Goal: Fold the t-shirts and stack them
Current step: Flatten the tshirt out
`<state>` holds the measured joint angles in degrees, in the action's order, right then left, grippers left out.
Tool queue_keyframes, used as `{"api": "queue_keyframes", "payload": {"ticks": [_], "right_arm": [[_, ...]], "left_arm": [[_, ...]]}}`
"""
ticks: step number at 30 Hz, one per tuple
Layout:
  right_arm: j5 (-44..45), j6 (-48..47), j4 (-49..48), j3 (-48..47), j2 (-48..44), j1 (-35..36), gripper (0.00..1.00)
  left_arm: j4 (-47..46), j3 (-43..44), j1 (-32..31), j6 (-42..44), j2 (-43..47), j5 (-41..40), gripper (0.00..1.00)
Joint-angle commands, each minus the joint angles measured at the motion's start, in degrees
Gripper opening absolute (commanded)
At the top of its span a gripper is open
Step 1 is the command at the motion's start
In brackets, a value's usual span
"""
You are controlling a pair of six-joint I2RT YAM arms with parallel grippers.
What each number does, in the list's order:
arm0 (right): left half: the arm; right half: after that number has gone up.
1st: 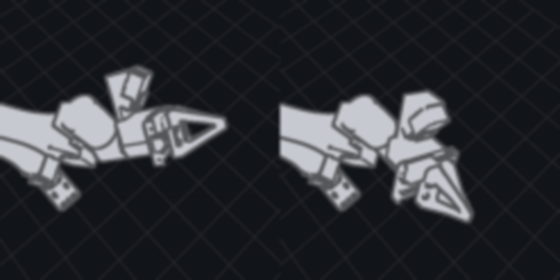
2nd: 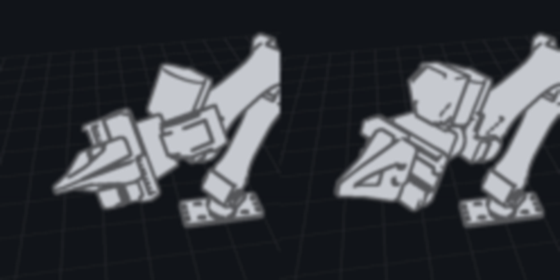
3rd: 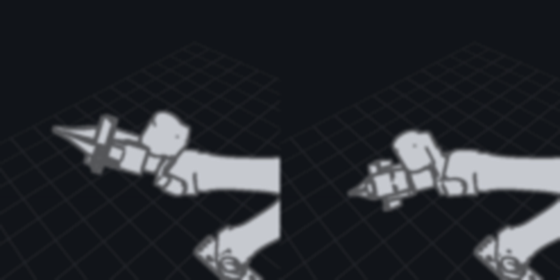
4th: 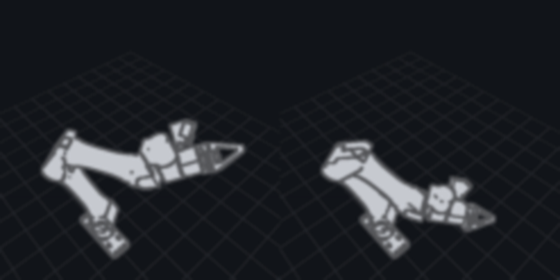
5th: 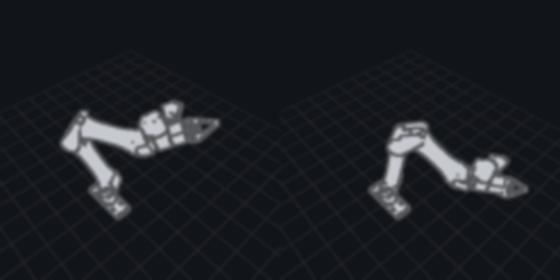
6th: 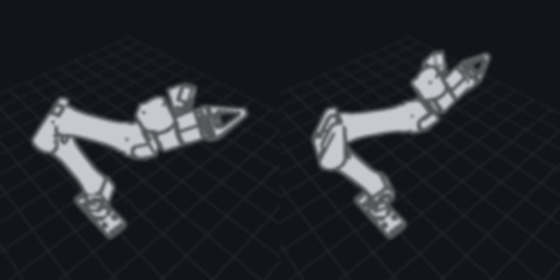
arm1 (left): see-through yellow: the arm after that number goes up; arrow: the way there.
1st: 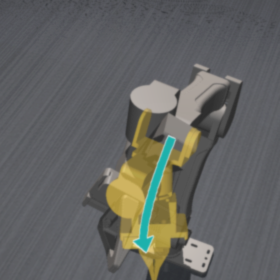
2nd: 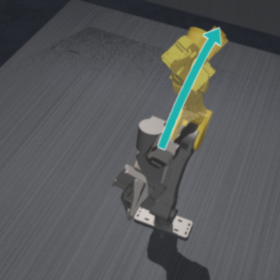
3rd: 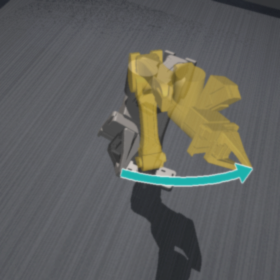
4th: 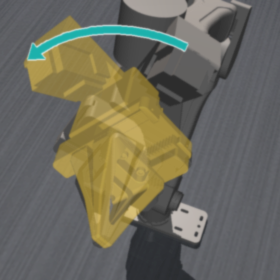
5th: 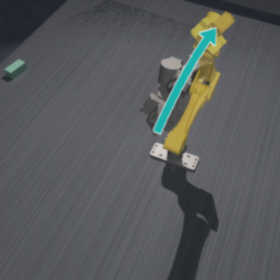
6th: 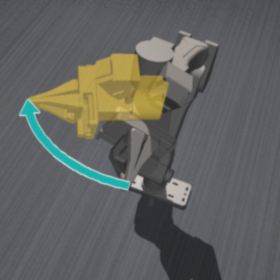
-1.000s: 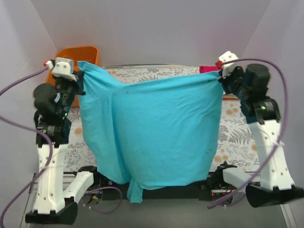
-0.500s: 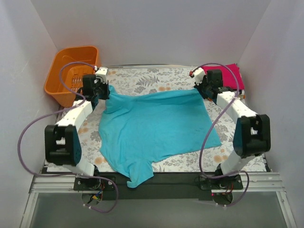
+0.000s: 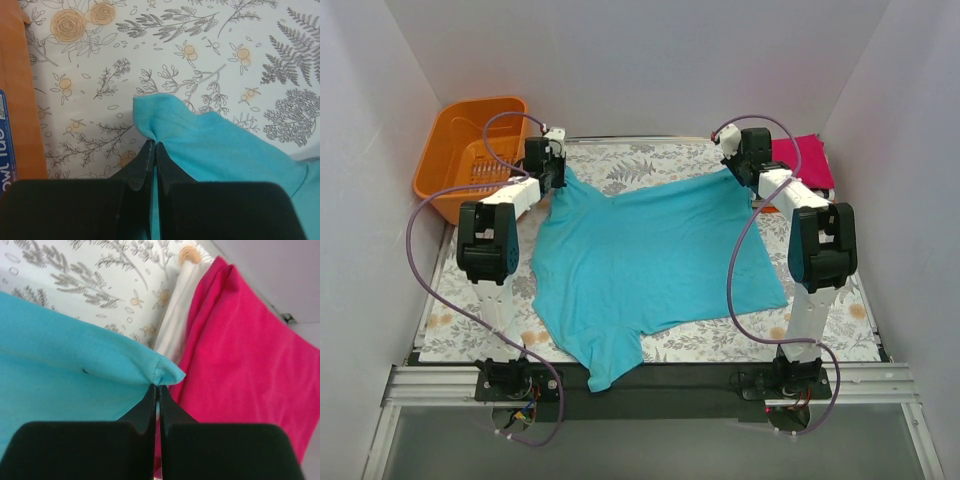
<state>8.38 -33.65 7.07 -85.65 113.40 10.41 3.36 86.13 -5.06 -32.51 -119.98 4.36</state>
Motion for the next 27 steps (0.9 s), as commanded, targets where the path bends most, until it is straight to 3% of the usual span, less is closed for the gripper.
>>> {"api": "queue_keyframes", "payload": {"ticks": [1, 10, 15, 19, 23, 24, 27], "right_arm": [[2.69, -0.98, -1.71, -5.31, 1.2, -0.13, 0.01], [-2.13, -4.4, 1.1, -1.28, -3.63, -0.48, 0.01], [-1.62, -3.8, 2.24, -2.42, -1.35, -0.4, 0.01], [0.57, -0.38, 4.87, -8.2, 3.73, -0.22, 0.01], [1.11, 2.36, 12.34, -17.53, 7.18, -0.22, 0.28], [0.5, 2.79, 13.66, -18.15, 6.83, -0.22, 0.32], [-3.1, 3.94, 18.66, -18.24, 1.41, -0.13, 0.4]], "left_arm": [[-0.37, 4.66, -0.04, 1.04, 0.1, -4.8, 0.0], [-0.55, -5.08, -0.12, 3.24, 12.92, 4.34, 0.0], [1.83, -5.8, -0.13, 3.25, 11.79, 4.08, 0.0], [2.44, -0.62, -0.13, 1.31, 7.24, 3.47, 0.01], [10.07, 13.07, -0.04, -0.53, -1.55, -0.05, 0.26], [13.49, 15.1, -0.12, -0.8, -2.87, 0.64, 0.38], [17.72, 17.59, -0.13, -0.28, 1.13, 4.68, 0.52]]}}
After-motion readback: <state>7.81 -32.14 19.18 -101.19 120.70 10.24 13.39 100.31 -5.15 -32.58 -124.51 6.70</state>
